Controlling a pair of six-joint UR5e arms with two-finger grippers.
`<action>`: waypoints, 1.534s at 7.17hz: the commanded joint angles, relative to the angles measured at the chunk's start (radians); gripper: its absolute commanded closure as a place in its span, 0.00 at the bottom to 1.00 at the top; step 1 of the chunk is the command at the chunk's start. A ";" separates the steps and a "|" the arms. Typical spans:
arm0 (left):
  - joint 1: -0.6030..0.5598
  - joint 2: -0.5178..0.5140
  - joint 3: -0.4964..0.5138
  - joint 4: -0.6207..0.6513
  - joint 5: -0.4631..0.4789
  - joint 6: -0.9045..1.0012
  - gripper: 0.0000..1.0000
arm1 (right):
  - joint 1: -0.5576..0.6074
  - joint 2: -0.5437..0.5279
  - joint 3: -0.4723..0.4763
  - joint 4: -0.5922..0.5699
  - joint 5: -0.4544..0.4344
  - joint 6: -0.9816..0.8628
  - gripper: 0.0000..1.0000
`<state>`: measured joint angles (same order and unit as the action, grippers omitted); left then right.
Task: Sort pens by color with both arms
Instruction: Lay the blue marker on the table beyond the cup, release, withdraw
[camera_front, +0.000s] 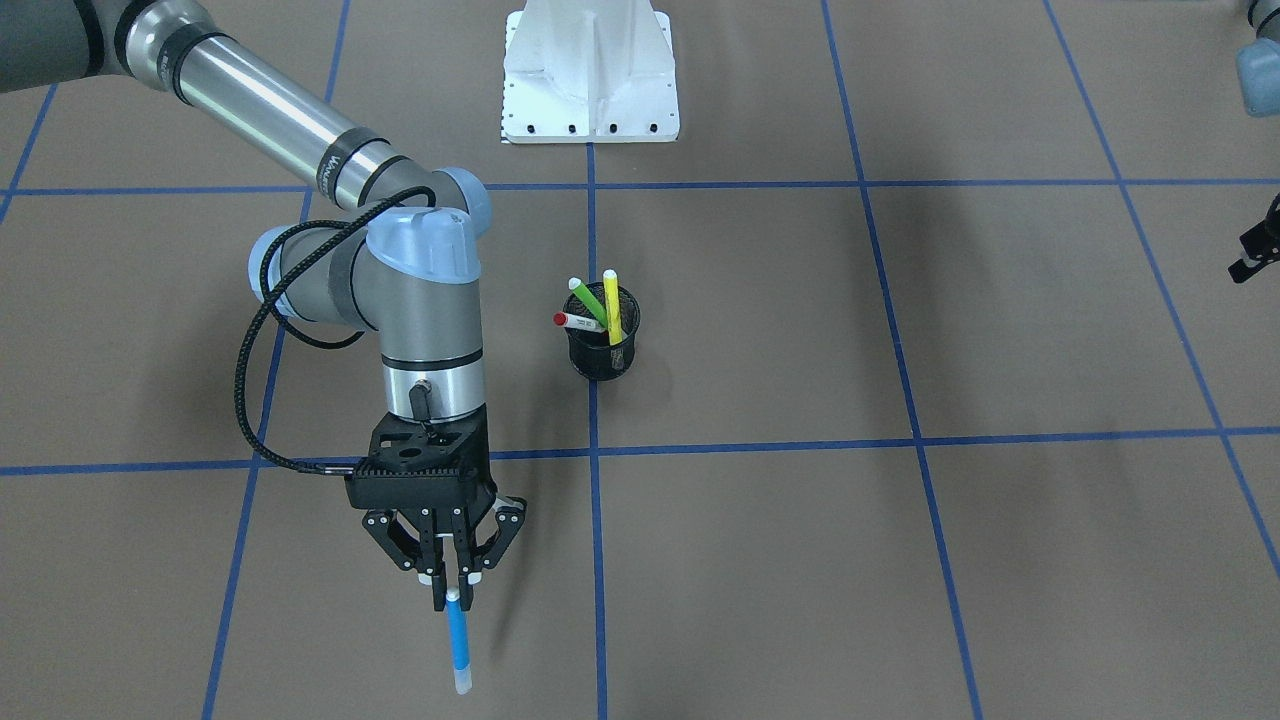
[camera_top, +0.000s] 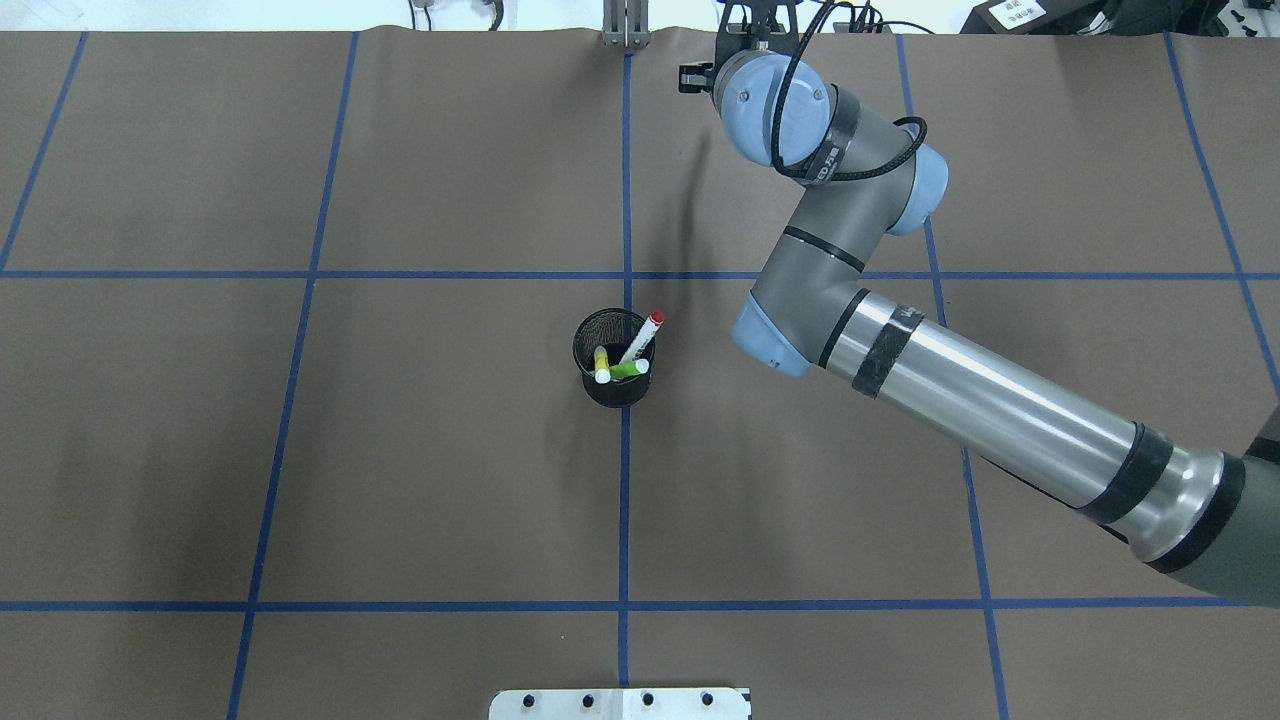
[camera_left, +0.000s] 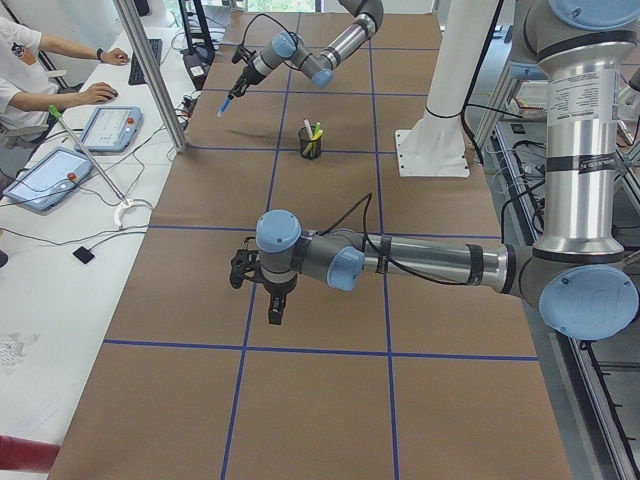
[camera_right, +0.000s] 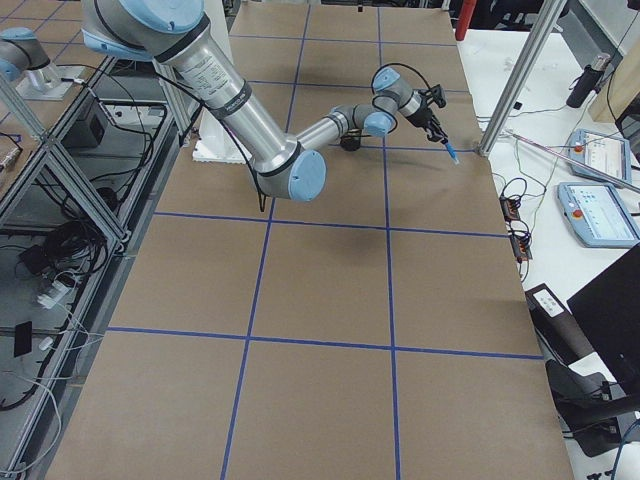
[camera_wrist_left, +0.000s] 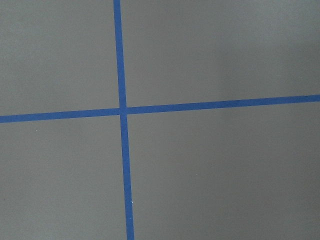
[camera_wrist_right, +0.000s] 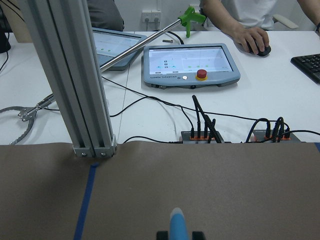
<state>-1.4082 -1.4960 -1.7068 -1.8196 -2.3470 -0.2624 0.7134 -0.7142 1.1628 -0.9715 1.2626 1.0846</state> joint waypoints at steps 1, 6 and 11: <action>0.000 0.000 -0.001 -0.001 0.002 0.002 0.00 | -0.058 -0.005 -0.018 0.065 -0.119 0.008 1.00; 0.000 0.000 0.004 0.000 0.003 -0.001 0.00 | -0.112 -0.070 -0.014 0.148 -0.166 0.006 0.57; 0.108 -0.138 -0.026 -0.023 0.003 -0.366 0.00 | -0.105 -0.216 0.232 0.145 -0.044 0.009 0.00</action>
<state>-1.3701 -1.5546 -1.7188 -1.8288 -2.3461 -0.4137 0.6029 -0.8690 1.2823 -0.8200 1.1463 1.0899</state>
